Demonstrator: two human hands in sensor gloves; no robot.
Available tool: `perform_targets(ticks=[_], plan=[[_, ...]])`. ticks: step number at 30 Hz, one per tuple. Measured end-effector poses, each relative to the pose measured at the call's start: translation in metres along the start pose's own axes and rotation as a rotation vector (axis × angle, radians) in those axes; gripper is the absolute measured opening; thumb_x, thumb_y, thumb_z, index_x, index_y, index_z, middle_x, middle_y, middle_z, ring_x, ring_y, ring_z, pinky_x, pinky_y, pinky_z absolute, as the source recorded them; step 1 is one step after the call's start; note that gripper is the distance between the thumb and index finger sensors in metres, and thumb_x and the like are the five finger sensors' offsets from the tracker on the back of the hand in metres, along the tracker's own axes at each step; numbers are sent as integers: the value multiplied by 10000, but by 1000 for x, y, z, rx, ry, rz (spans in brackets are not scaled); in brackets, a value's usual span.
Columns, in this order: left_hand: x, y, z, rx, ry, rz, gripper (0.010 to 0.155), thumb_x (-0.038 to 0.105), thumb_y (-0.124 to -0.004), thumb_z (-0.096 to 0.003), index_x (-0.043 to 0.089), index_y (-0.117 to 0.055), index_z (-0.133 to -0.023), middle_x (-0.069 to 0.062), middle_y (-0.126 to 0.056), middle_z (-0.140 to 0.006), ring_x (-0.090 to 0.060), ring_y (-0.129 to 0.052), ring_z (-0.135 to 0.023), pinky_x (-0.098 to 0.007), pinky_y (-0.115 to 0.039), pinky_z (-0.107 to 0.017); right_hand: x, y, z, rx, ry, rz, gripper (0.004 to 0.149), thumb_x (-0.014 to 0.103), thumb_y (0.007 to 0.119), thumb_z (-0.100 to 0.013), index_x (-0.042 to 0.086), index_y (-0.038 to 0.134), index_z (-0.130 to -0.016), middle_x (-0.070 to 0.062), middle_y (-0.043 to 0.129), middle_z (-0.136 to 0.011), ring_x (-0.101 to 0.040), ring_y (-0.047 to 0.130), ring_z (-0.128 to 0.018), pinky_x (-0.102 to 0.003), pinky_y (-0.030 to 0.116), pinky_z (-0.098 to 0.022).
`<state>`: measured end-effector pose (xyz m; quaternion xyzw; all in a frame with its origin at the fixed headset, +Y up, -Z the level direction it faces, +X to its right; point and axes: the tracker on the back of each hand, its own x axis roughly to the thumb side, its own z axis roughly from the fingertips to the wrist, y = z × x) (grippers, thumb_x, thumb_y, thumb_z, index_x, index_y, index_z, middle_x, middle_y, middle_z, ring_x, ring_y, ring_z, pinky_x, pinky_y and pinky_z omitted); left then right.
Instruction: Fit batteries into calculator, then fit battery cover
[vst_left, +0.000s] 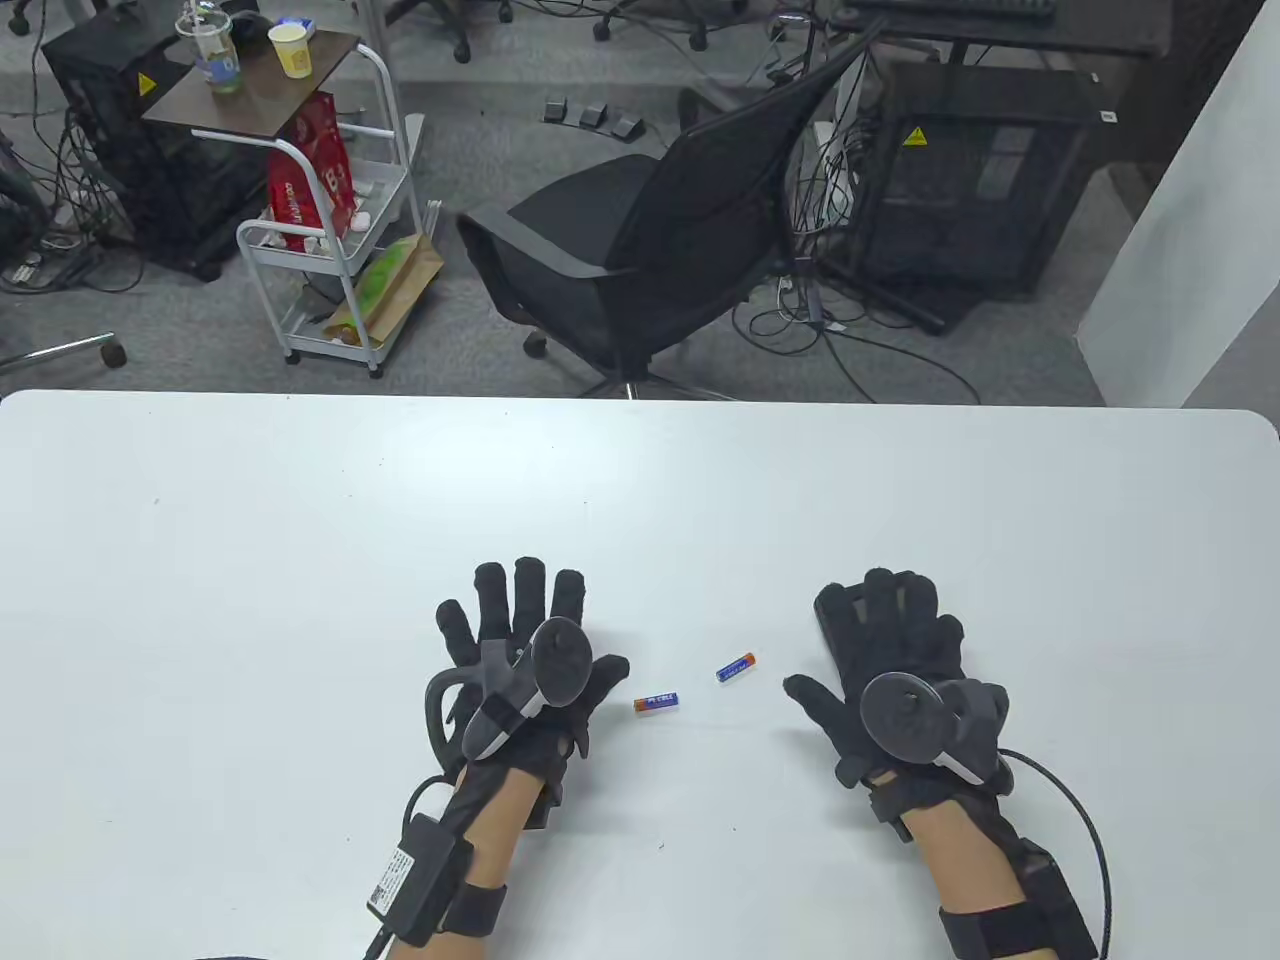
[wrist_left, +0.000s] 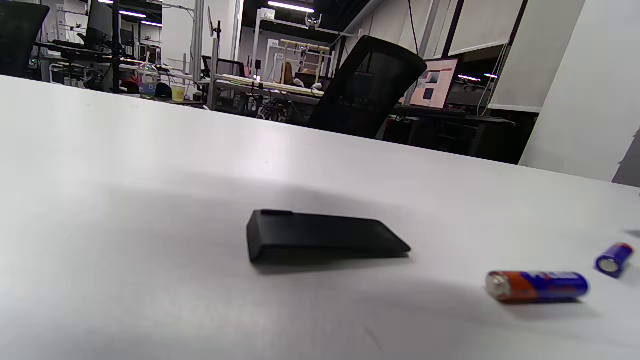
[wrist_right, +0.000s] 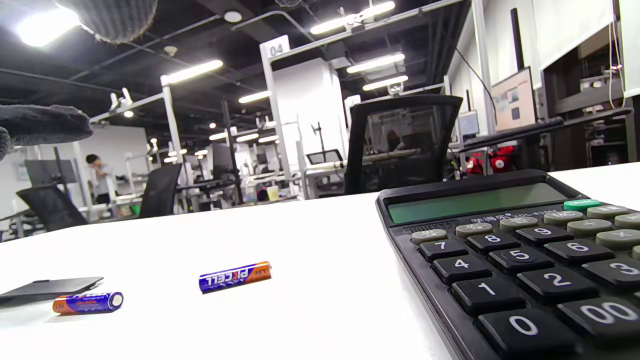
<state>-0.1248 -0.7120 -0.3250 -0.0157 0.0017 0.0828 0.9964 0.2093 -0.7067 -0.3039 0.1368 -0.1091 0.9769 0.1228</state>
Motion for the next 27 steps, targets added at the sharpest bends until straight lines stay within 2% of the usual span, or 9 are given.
perform_targets(ticks=[18, 22, 27], plan=[[0, 0, 0, 6, -8, 30, 913, 766, -531, -331, 400, -154, -1078, 28, -18, -1165, -360, 44, -1094, -719, 9, -694, -13, 3, -1, 2, 59, 19, 865, 669, 658, -476, 231, 254, -1104, -238, 116, -1141, -607, 80, -981, -821, 238, -618], [0, 0, 0, 3, -6, 32, 915, 767, -530, -331, 399, -153, -1078, 27, -15, -1164, -360, 44, -1094, -720, -9, -694, -24, 13, -3, 64, 130, 35, 896, 666, 677, -475, 200, 233, -1099, -281, 134, -1126, -622, 138, -983, -820, 272, -618], [0, 0, 0, 4, -10, 44, 915, 768, -529, -331, 398, -153, -1078, 25, -18, -1164, -361, 42, -1094, -721, -10, -694, -38, 32, -6, 202, 234, 59, 933, 664, 692, -475, 156, 211, -1091, -333, 155, -1105, -658, 203, -965, -820, 308, -614]])
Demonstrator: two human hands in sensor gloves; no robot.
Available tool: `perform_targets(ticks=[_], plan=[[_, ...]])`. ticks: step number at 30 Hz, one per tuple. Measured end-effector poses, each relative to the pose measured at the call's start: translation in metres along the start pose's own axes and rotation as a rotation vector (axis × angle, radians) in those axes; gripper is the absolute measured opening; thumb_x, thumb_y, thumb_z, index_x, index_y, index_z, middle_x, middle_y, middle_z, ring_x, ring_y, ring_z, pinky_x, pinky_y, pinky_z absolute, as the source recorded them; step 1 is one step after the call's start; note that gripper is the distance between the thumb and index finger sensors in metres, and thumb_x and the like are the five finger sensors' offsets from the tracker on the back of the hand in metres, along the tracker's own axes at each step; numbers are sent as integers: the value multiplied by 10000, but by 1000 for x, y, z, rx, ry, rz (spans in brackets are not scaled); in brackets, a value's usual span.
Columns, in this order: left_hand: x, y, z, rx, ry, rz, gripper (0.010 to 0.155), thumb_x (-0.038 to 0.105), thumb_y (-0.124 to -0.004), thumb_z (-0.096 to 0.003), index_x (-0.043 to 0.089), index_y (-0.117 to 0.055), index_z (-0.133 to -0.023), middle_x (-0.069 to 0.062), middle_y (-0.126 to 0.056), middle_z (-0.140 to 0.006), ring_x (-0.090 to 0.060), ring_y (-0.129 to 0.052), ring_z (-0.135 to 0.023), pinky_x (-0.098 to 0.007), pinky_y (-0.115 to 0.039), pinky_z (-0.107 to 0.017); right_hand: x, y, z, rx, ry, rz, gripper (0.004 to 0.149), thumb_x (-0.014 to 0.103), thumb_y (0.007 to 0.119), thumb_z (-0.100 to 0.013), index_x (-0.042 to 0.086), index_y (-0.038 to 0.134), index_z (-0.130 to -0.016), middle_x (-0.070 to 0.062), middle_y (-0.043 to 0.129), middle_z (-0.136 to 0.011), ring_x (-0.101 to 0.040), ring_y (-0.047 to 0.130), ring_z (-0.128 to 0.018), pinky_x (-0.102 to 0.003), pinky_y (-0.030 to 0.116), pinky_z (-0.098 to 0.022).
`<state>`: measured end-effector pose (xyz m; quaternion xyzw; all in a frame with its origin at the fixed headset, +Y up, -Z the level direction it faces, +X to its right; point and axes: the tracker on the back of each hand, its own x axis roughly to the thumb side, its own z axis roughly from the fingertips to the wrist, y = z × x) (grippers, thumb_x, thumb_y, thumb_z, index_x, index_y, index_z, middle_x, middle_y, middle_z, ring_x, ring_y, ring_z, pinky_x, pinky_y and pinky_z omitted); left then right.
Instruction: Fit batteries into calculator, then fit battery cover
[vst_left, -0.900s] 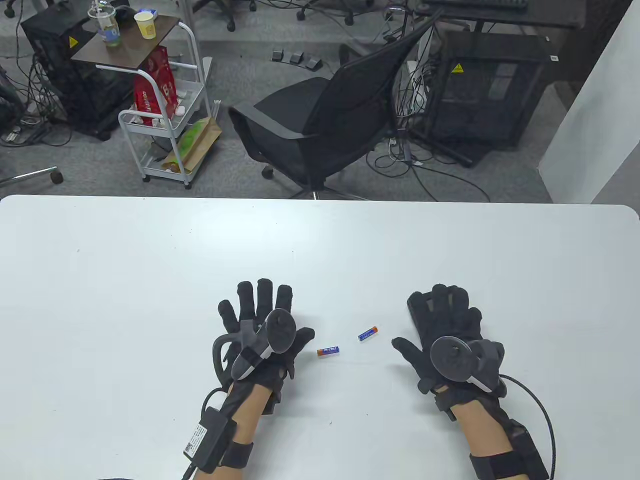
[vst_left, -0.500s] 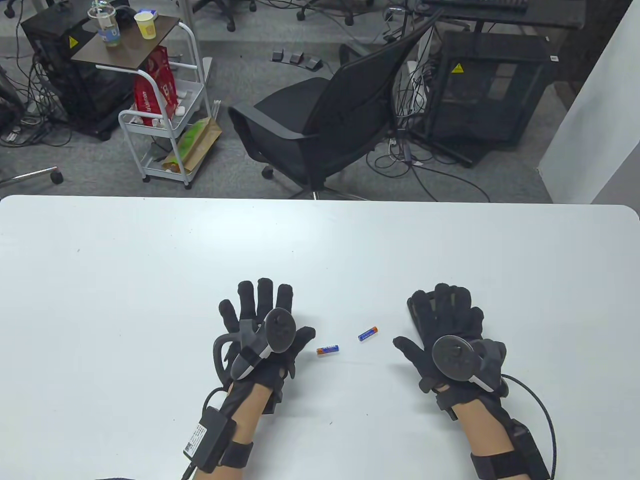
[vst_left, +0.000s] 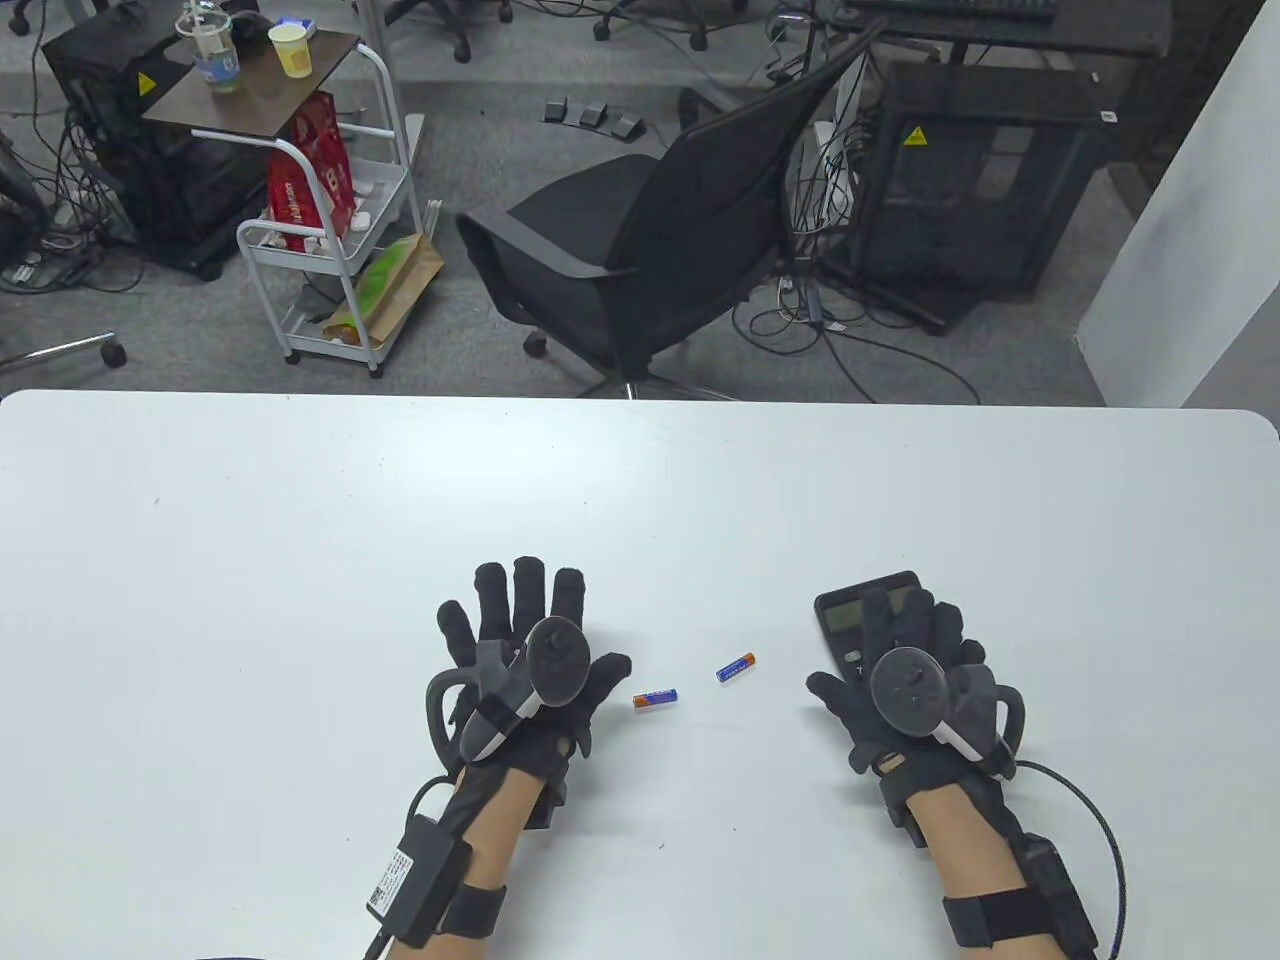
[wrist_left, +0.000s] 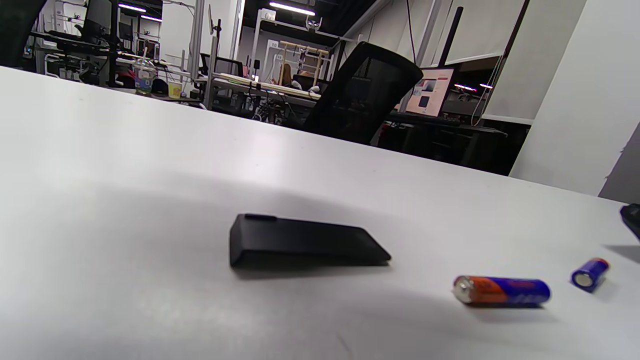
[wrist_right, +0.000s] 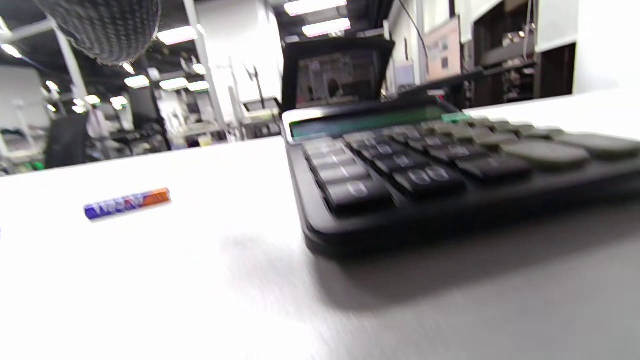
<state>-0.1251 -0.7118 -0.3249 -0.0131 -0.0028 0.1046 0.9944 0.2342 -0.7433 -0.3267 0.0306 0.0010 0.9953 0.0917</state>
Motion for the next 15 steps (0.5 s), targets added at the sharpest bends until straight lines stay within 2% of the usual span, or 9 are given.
perform_targets(ticks=[4, 7, 9, 11, 15], plan=[[-1, 0, 0, -6, 3, 3, 916, 767, -531, -332, 395, -154, -1079, 22, -17, -1163, -362, 42, -1093, -720, -10, -693, -6, 15, -6, 142, 94, 46, 973, 663, 702, -471, 87, 200, -1075, -413, 200, -1063, -714, 291, -926, -804, 400, -608], [-1, 0, 0, -7, 5, 5, 915, 766, -532, -333, 394, -157, -1079, 20, -20, -1164, -362, 40, -1093, -720, -10, -694, -9, 21, -8, 203, 137, 76, 982, 652, 710, -473, 43, 212, -1060, -455, 252, -1034, -734, 374, -899, -787, 471, -595], [-1, 0, 0, -9, 5, 6, 914, 766, -532, -333, 396, -157, -1079, 21, -20, -1164, -362, 41, -1093, -720, -10, -694, -10, 23, -9, 199, 147, 76, 963, 618, 723, -487, 24, 220, -1054, -462, 271, -1026, -731, 387, -893, -779, 489, -590], [-1, 0, 0, -10, 4, 9, 914, 766, -533, -333, 395, -159, -1080, 20, -22, -1164, -362, 40, -1093, -720, -10, -694, -9, 24, -11, 208, 147, 102, 905, 529, 754, -514, -9, 255, -1045, -462, 325, -1018, -730, 423, -882, -773, 508, -583], [0, -1, 0, -12, 2, 8, 915, 766, -533, -333, 392, -160, -1081, 19, -23, -1165, -364, 38, -1092, -720, -10, -694, -3, 24, -14, 206, 139, 134, 884, 490, 775, -519, -45, 288, -1027, -471, 388, -998, -740, 467, -858, -770, 549, -566]])
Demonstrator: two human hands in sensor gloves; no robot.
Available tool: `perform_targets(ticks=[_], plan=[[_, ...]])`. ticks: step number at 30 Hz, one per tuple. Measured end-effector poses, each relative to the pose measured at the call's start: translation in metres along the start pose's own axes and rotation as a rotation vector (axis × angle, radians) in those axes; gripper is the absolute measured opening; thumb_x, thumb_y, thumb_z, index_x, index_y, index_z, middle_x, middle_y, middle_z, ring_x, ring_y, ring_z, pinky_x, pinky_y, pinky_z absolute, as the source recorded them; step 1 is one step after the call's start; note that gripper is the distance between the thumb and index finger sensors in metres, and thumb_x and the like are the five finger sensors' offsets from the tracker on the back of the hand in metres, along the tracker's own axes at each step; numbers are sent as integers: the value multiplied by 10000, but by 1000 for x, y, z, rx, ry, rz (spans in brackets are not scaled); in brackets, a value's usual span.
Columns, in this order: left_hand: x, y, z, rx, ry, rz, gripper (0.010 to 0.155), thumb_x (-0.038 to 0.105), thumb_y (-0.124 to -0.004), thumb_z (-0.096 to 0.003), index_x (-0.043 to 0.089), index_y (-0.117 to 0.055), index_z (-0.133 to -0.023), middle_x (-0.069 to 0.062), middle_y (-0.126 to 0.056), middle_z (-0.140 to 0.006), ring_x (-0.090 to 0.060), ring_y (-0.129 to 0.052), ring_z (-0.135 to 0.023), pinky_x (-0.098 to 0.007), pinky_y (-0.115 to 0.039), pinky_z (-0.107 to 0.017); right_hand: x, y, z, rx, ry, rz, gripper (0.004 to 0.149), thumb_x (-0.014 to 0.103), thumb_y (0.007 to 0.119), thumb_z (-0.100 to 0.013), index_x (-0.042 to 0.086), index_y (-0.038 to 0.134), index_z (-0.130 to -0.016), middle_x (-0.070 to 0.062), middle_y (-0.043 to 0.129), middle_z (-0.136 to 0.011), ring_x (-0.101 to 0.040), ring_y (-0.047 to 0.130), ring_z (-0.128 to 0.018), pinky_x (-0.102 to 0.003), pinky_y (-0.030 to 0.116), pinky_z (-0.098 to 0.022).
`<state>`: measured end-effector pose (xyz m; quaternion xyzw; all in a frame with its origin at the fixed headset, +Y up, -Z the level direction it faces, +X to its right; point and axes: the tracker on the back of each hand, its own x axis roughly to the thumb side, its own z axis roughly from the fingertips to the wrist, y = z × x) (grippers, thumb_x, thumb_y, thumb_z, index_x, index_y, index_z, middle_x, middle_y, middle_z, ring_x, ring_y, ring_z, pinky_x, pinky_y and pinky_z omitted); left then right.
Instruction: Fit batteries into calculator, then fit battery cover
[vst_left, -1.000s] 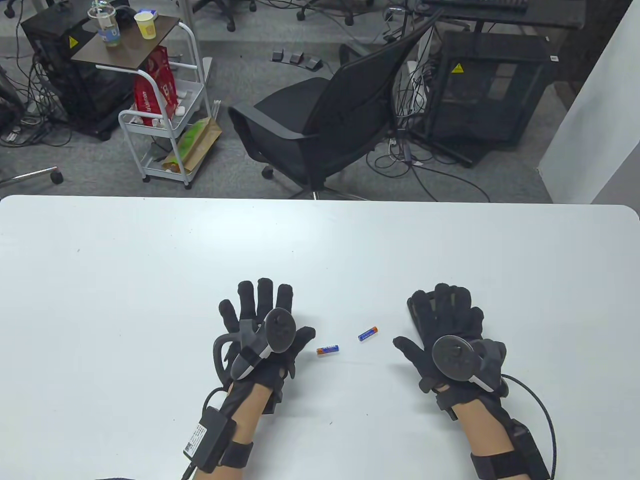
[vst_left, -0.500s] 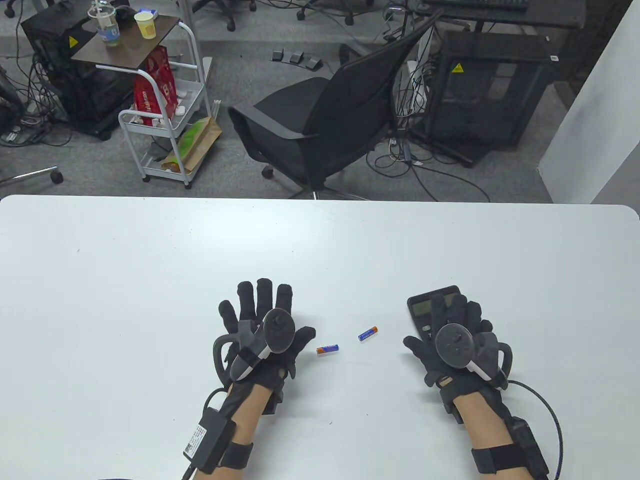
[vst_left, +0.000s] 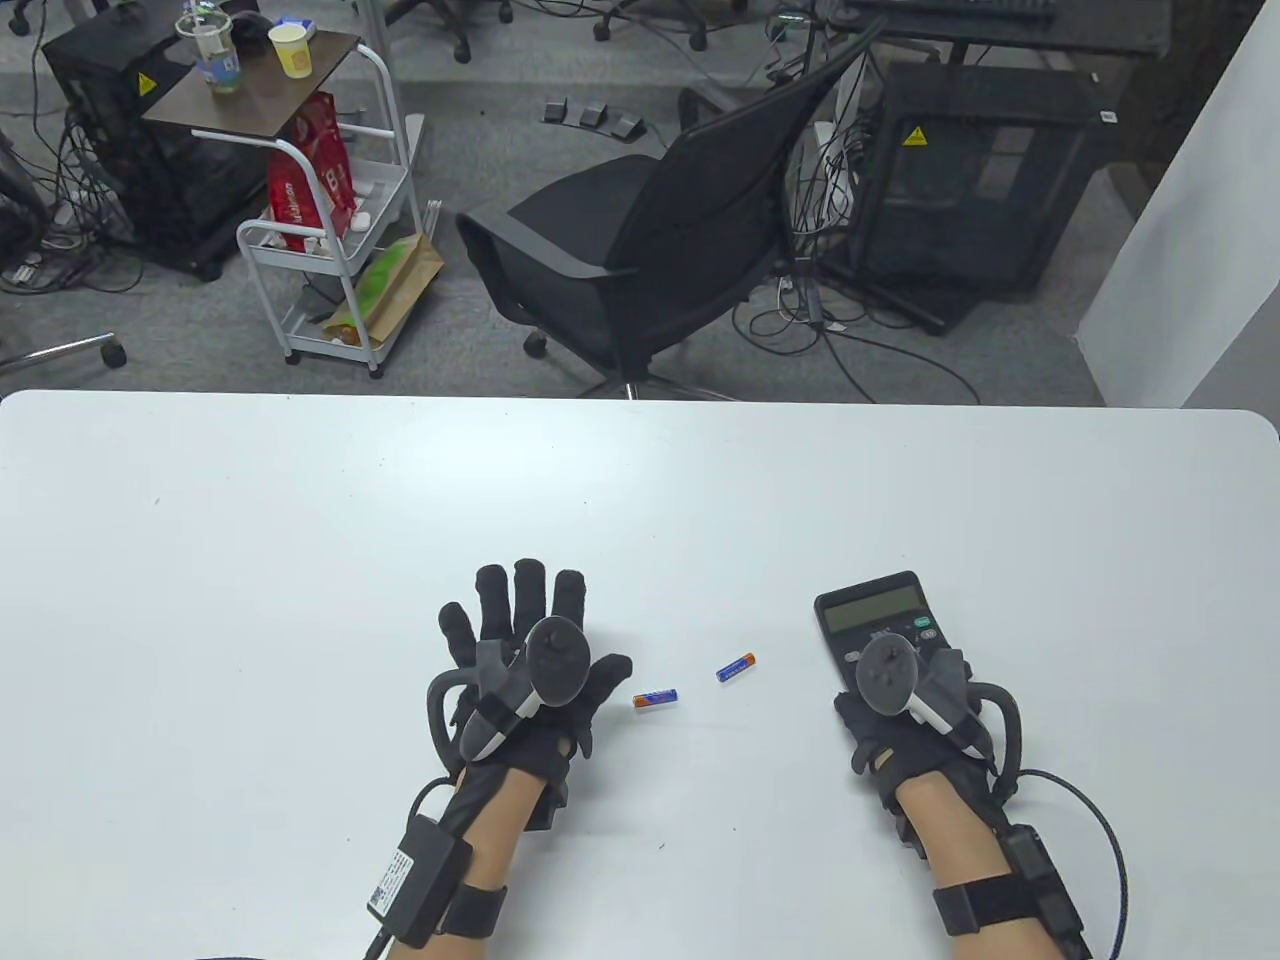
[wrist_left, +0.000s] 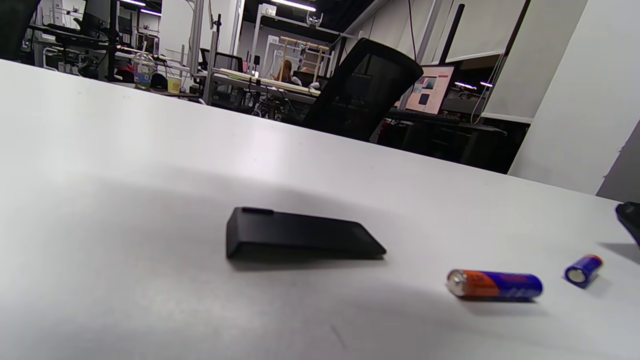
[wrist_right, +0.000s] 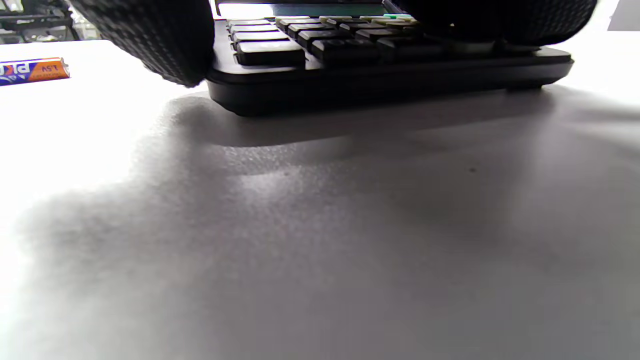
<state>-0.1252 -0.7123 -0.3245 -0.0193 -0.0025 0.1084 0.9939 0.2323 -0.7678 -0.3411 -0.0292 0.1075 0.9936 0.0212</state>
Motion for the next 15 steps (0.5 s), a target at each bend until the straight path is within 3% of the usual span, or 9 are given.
perform_targets(ticks=[4, 7, 10, 15], plan=[[0, -1, 0, -7, 2, 12, 914, 763, -533, -334, 390, -163, -1081, 15, -28, -1165, -364, 36, -1093, -721, -13, -694, 12, -1, -2, -25, -19, 100, 874, 465, 781, -509, -100, 322, -993, -491, 512, -933, -757, 575, -788, -759, 662, -512], [0, 0, 0, -9, 3, 26, 913, 763, -531, -333, 389, -165, -1082, 13, -31, -1166, -364, 34, -1093, -720, -13, -694, 20, -3, -1, -33, -12, 161, 811, 433, 678, -518, -115, 300, -981, -506, 531, -906, -755, 620, -763, -748, 695, -496], [0, 0, 0, -6, 4, 38, 912, 761, -531, -334, 386, -170, -1083, 7, -38, -1167, -366, 27, -1094, -721, -17, -696, 19, -9, 1, -125, 27, 193, 741, 401, 605, -509, -94, 332, -989, -482, 589, -903, -719, 705, -758, -707, 738, -486], [-1, 1, 0, -1, -6, 81, 914, 762, -530, -334, 381, -171, -1083, -2, -49, -1168, -370, 17, -1094, -723, -29, -699, 4, -22, 10, -280, 86, 22, 654, 301, 697, -497, -43, 455, -997, -406, 675, -924, -666, 761, -775, -700, 736, -476]])
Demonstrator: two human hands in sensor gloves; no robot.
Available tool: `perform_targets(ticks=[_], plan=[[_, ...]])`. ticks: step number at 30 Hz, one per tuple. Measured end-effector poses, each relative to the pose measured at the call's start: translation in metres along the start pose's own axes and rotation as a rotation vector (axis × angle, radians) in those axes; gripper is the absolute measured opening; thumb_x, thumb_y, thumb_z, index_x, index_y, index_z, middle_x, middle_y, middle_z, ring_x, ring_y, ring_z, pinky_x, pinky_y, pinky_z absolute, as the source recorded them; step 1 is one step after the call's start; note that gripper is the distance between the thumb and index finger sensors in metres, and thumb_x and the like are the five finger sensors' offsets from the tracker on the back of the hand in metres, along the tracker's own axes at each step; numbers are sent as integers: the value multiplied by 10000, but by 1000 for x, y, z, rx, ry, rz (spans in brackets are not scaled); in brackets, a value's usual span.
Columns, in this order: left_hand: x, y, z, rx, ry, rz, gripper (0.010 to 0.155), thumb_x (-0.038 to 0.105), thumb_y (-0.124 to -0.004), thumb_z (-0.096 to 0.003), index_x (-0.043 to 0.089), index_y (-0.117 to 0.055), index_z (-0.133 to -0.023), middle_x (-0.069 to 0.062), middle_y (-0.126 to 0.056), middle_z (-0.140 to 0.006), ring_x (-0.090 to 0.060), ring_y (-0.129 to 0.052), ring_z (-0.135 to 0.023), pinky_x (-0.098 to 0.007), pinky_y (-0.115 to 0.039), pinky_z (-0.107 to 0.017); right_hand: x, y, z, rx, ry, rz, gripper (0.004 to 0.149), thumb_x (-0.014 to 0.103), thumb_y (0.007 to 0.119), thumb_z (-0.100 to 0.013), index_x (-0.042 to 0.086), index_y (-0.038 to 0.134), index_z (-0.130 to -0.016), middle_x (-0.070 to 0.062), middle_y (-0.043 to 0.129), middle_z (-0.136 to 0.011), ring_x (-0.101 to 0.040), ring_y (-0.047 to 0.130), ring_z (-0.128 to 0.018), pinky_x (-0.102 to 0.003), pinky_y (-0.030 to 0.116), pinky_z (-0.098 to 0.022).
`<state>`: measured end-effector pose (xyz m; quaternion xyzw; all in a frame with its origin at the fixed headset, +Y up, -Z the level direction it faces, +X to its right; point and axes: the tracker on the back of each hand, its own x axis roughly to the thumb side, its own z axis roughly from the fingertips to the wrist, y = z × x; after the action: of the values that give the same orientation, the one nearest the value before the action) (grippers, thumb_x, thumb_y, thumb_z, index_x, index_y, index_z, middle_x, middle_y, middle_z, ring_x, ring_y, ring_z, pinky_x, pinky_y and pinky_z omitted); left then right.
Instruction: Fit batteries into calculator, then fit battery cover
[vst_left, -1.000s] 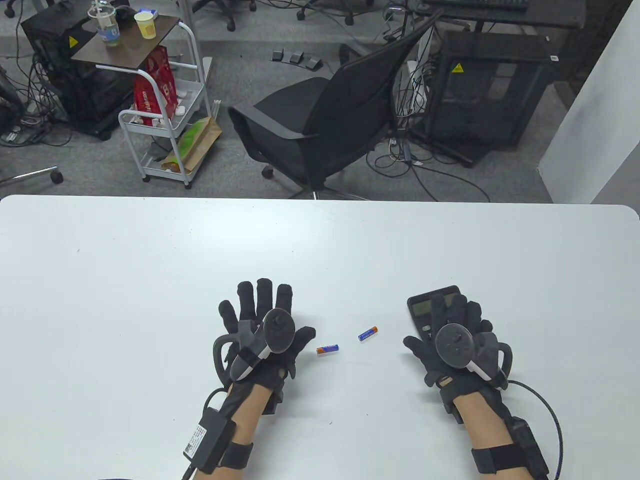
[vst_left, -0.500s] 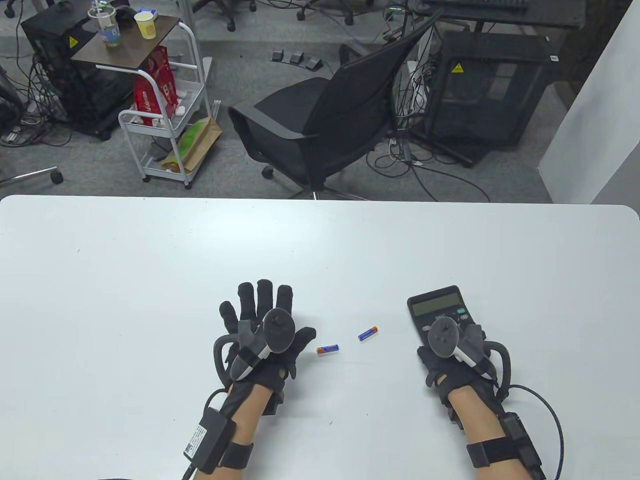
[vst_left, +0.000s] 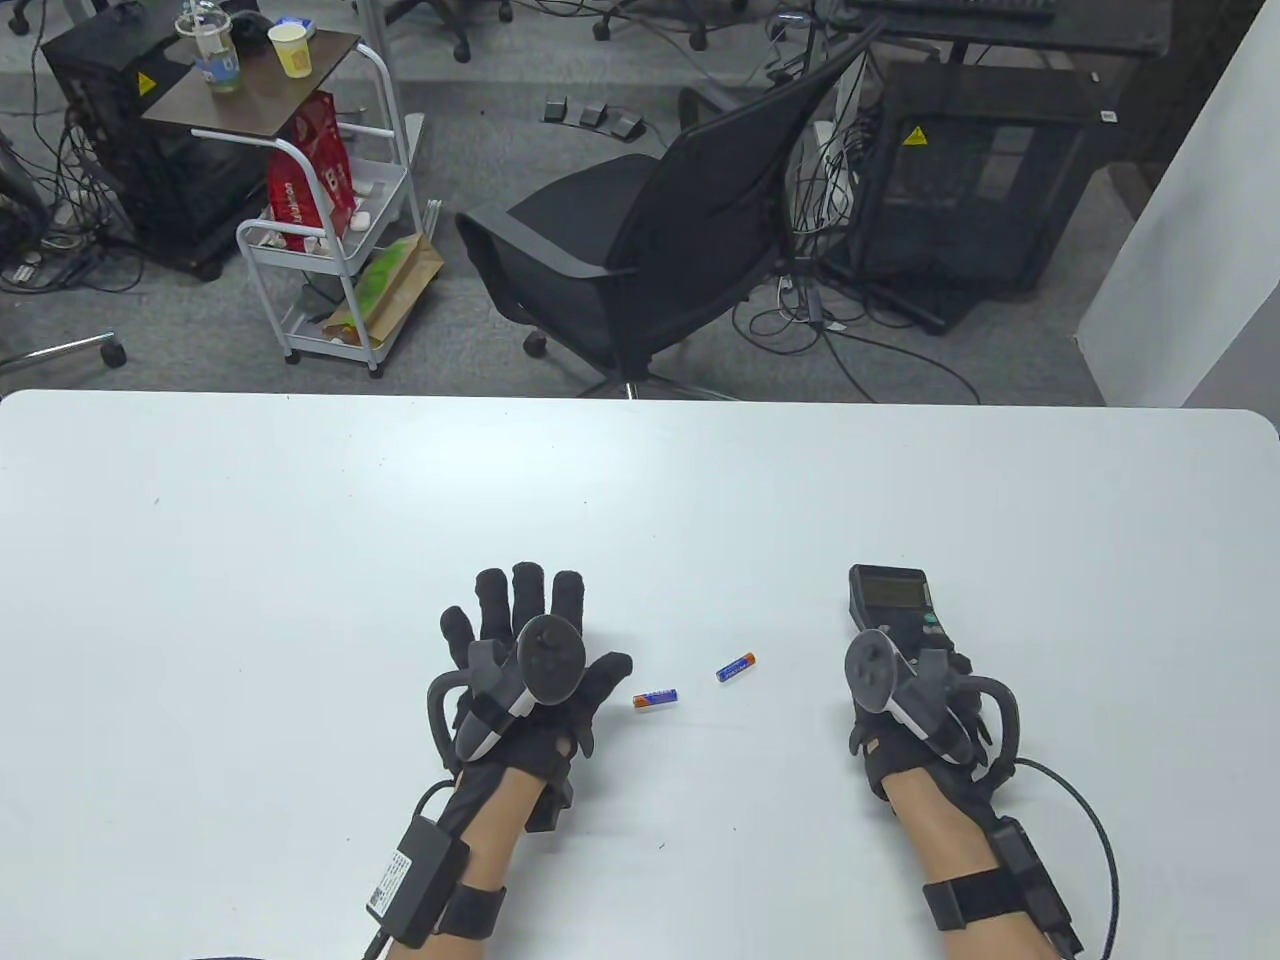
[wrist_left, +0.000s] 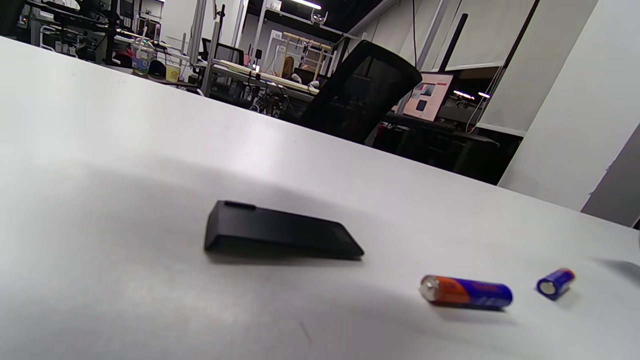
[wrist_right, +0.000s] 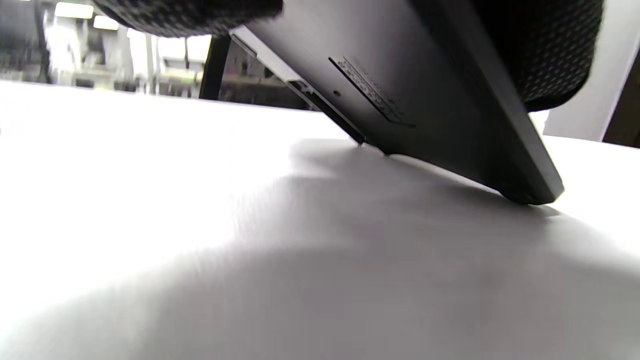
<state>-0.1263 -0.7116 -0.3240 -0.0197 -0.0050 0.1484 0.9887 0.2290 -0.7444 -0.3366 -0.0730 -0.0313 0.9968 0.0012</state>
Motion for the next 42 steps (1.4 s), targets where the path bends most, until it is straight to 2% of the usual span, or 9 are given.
perform_targets(ticks=[4, 6, 10, 20, 24, 27, 31, 37, 42], plan=[[0, 2, 1, 10, -14, 41, 913, 760, -531, -337, 374, -176, -1084, -9, -63, -1170, -372, 5, -1095, -722, -41, -703, -9, -25, 8, -199, -2, -138, 580, 245, 702, -493, -46, 533, -965, -346, 771, -879, -594, 865, -720, -641, 789, -445], [1, 3, 1, 12, -22, 54, 912, 759, -535, -337, 371, -188, -1086, -14, -81, -1173, -374, -10, -1098, -721, -62, -711, -10, -35, 14, -275, -27, -267, 570, 227, 706, -490, -57, 543, -956, -351, 783, -857, -588, 884, -693, -635, 794, -428], [1, 3, 1, 5, -31, 70, 910, 760, -533, -340, 366, -197, -1088, -24, -110, -1178, -382, -31, -1099, -714, -113, -726, -6, -54, 26, -399, -91, -395, 558, 231, 696, -488, -57, 548, -942, -333, 803, -822, -555, 927, -642, -595, 819, -406], [4, 0, 1, -7, -65, 129, 908, 760, -533, -341, 348, -232, -1093, -45, -177, -1182, -397, -100, -1102, -693, -191, -740, -4, -73, 41, -522, -226, -667, 548, 273, 678, -488, -41, 556, -920, -283, 835, -759, -473, 978, -549, -511, 842, -354], [6, -1, 1, 4, -117, 207, 903, 762, -532, -344, 317, -287, -1091, -71, -240, -1173, -404, -214, -1090, -663, -264, -741, -4, -72, 41, -468, -242, -850, 546, 294, 668, -492, -32, 555, -916, -259, 838, -740, -444, 980, -512, -488, 841, -347], [11, -1, 2, 35, -171, 339, 871, 754, -557, -342, 240, -505, -1044, -94, -418, -1125, -409, -386, -1031, -619, -375, -707, -3, -67, 39, -391, -231, -960, 539, 313, 678, -489, -15, 562, -900, -229, 842, -708, -409, 981, -467, -476, 838, -332], [16, -3, 1, -10, -247, 474, 829, 746, -587, -344, 187, -720, -941, -91, -692, -1004, -406, -546, -965, -607, -453, -668, -1, -61, 37, -342, -226, -1046, 526, 338, 663, -485, 7, 572, -884, -202, 842, -667, -362, 971, -420, -461, 829, -304], [24, -12, 0, -105, -320, 628, 846, 752, -601, -348, 167, -746, -942, -112, -747, -972, -407, -552, -962, -603, -464, -657, 0, -58, 37, -286, -214, -1199, 520, 377, 654, -481, 26, 601, -861, -167, 856, -601, -297, 967, -348, -431, 830, -258], [34, -21, 2, -173, -382, 660, 866, 765, -589, -344, 169, -739, -955, -112, -740, -983, -410, -518, -975, -605, -444, -663, 6, -53, 38, -235, -215, -1245, 510, 418, 640, -479, 46, 642, -827, -128, 876, -536, -241, 967, -276, -406, 835, -217]])
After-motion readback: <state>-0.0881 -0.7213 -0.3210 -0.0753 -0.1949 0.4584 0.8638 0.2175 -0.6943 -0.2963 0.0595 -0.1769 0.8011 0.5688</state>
